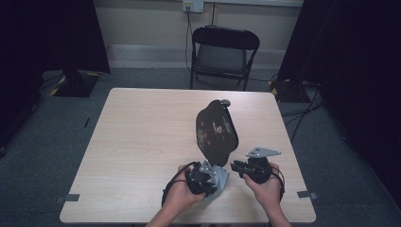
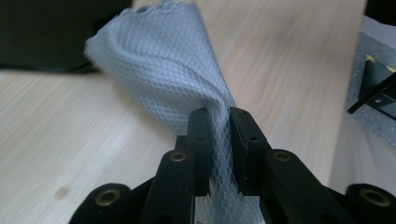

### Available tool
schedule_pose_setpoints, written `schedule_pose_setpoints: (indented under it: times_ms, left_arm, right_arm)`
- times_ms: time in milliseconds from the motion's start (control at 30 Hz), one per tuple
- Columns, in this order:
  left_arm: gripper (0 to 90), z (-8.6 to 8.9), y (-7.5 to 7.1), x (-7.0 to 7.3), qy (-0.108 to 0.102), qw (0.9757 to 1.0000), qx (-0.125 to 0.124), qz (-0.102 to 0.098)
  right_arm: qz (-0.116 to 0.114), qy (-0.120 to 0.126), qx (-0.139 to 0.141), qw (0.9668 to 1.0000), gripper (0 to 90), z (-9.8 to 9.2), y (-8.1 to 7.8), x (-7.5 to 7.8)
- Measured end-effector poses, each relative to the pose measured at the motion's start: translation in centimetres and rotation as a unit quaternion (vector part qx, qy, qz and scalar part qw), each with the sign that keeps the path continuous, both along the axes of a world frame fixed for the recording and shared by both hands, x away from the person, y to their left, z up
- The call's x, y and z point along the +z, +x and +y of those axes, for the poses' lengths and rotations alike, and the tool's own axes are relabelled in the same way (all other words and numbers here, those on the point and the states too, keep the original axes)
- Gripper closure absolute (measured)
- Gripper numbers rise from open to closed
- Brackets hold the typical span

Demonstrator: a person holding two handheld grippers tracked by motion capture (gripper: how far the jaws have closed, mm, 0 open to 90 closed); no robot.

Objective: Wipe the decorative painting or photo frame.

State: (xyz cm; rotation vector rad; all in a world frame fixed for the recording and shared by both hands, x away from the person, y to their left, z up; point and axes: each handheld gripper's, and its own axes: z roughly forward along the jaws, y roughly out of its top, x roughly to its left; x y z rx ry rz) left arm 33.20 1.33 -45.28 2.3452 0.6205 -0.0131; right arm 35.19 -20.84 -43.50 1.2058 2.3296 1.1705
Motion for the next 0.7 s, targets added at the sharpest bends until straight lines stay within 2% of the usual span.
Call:
schedule_pose_setpoints:
  times_ms: [67,100,267,300,400,500,600,667,700]
  left_arm:
    - [79.0,-0.6,-0.3,0.1,-0.008,0.9999,-0.008,0.003]
    - [79.0,-0.8,-0.3,0.1,0.0,0.9998,-0.022,0.003]
    - [78.9,-2.1,-0.6,0.2,-0.001,0.9991,-0.042,0.003]
    - [78.8,-2.2,-0.5,0.3,0.005,0.9989,-0.046,-0.001]
    - [78.9,-2.3,0.3,-0.1,0.007,0.9996,-0.028,-0.002]
    - [79.0,-1.9,1.5,-0.7,0.025,0.9996,-0.01,-0.007]
    - [79.2,-1.1,2.6,-1.0,0.024,0.9995,0.021,-0.005]
    - [79.3,-0.8,3.2,-1.0,0.023,0.9992,0.032,-0.007]
    - [79.3,-0.6,3.4,-1.0,0.029,0.999,0.034,-0.006]
  right_arm:
    - [-0.001,0.001,-0.001,1.0,76.8,-0.1,0.0,0.1]
    - [-0.001,0.001,-0.002,1.0,76.9,-0.2,0.0,0.0]
    - [0.0,0.002,-0.009,1.0,77.0,-0.6,-0.1,0.1]
    - [-0.002,0.003,-0.01,0.9999,77.0,-0.7,-0.1,0.1]
    - [-0.004,0.005,-0.014,0.9999,77.0,-0.9,-0.1,0.3]
    - [-0.004,0.006,-0.015,0.9999,76.8,-1.0,-0.1,0.3]
    - [-0.005,0.007,-0.017,0.9998,76.8,-1.2,-0.1,0.3]
    - [-0.002,0.007,-0.019,0.9998,76.6,-1.3,-0.1,0.3]
    - [-0.002,0.006,-0.019,0.9998,76.5,-1.3,-0.1,0.2]
